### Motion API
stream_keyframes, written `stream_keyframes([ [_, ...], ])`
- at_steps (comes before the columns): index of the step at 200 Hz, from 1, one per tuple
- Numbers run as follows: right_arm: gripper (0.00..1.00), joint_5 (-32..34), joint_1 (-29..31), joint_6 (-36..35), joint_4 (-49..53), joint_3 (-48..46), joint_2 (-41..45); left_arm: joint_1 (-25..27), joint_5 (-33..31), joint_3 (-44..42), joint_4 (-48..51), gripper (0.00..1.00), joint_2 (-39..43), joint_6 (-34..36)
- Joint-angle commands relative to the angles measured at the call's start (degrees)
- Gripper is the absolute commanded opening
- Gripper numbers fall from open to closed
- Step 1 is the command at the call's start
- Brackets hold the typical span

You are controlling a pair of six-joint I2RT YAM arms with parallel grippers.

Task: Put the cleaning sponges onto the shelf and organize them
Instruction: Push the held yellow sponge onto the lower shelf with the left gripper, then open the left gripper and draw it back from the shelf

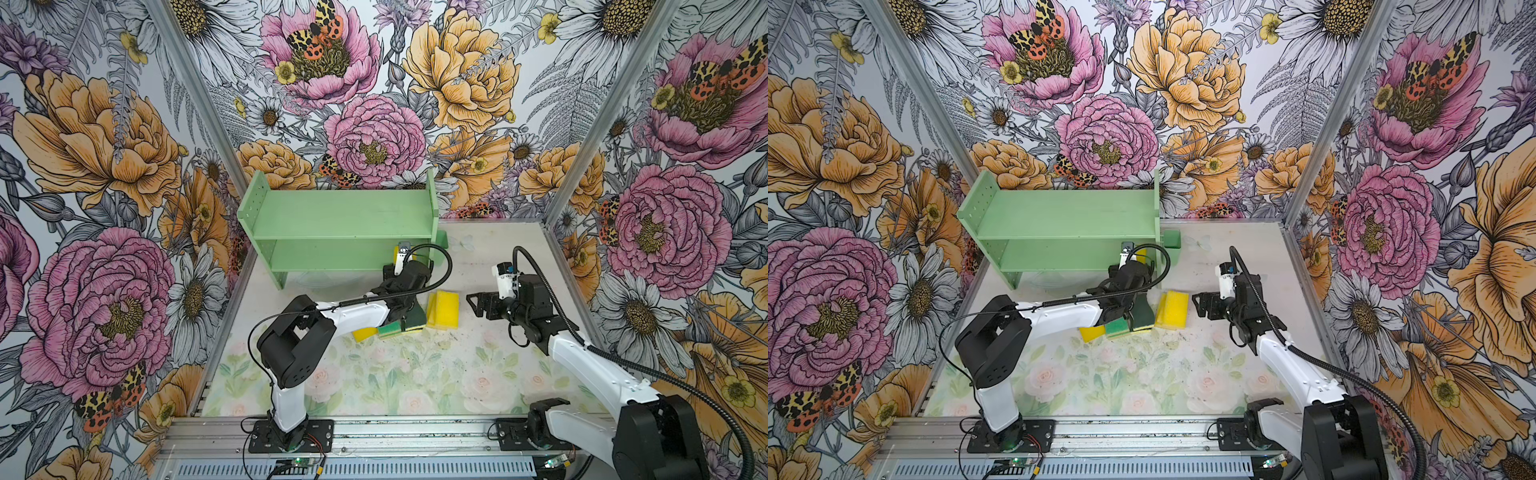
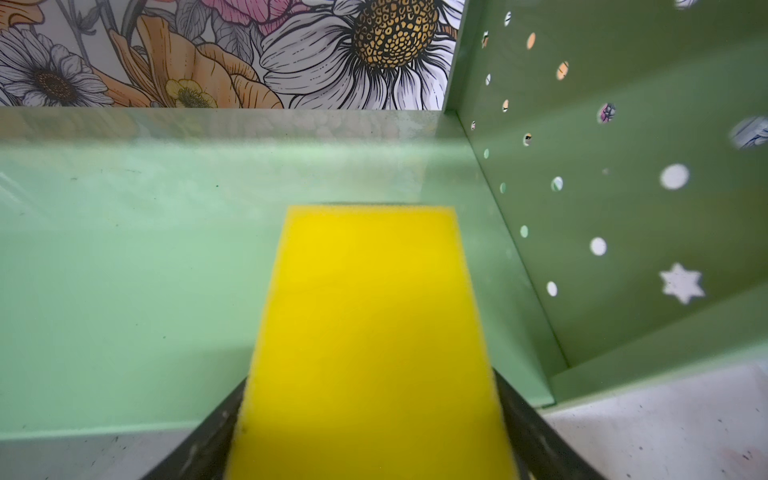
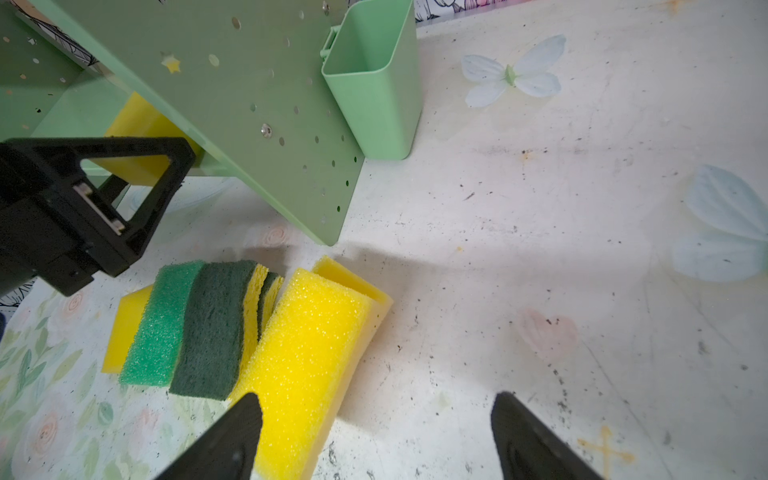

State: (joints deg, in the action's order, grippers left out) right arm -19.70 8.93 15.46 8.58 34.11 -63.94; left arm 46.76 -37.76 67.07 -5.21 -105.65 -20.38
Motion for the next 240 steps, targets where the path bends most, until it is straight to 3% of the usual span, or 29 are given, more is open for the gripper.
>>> stream_keyframes([
  [1, 0.88, 0.7, -0.2, -0.3, -0.6, -0.1, -0.4, 0.2, -1.0, -0.6, 0.8, 0.82, -0.4, -0.2],
  [240, 0.88, 0.4, -0.3, -0.3, -0.6, 0.2, -0.7, 0.3, 1.8, -4.6, 0.7, 0.96, 5.9, 0.6],
])
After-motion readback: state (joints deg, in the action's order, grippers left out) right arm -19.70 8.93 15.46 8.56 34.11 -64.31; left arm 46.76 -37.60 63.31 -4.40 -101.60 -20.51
